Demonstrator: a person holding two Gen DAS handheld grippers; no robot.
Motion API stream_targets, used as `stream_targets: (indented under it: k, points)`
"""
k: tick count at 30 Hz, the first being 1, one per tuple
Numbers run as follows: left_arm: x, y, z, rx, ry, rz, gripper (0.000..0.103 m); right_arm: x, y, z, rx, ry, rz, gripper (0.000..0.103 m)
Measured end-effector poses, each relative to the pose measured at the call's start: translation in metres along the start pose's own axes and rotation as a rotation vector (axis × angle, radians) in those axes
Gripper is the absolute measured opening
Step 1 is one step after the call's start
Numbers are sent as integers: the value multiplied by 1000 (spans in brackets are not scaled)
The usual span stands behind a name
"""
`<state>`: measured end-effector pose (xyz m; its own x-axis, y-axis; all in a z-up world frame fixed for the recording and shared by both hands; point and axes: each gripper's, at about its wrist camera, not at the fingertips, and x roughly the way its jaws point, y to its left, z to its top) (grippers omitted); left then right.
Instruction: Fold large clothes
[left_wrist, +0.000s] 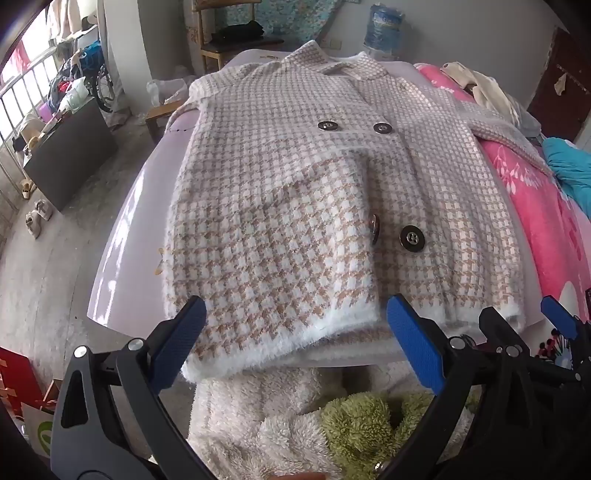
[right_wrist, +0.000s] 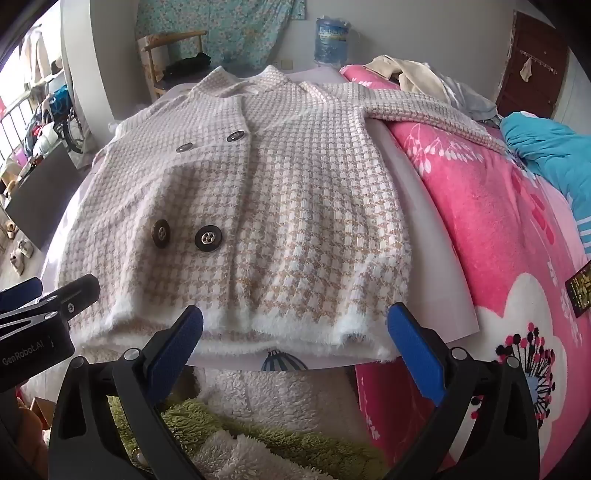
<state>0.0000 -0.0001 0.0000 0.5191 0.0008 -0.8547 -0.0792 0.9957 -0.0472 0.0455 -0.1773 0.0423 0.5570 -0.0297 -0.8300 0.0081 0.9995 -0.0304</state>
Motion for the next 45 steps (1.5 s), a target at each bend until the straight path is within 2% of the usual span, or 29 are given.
stream_targets:
  k: [45]
  points:
    - [-3, 0, 2, -5, -5, -9, 95, -3, -2, 3, 6, 1, 1, 98]
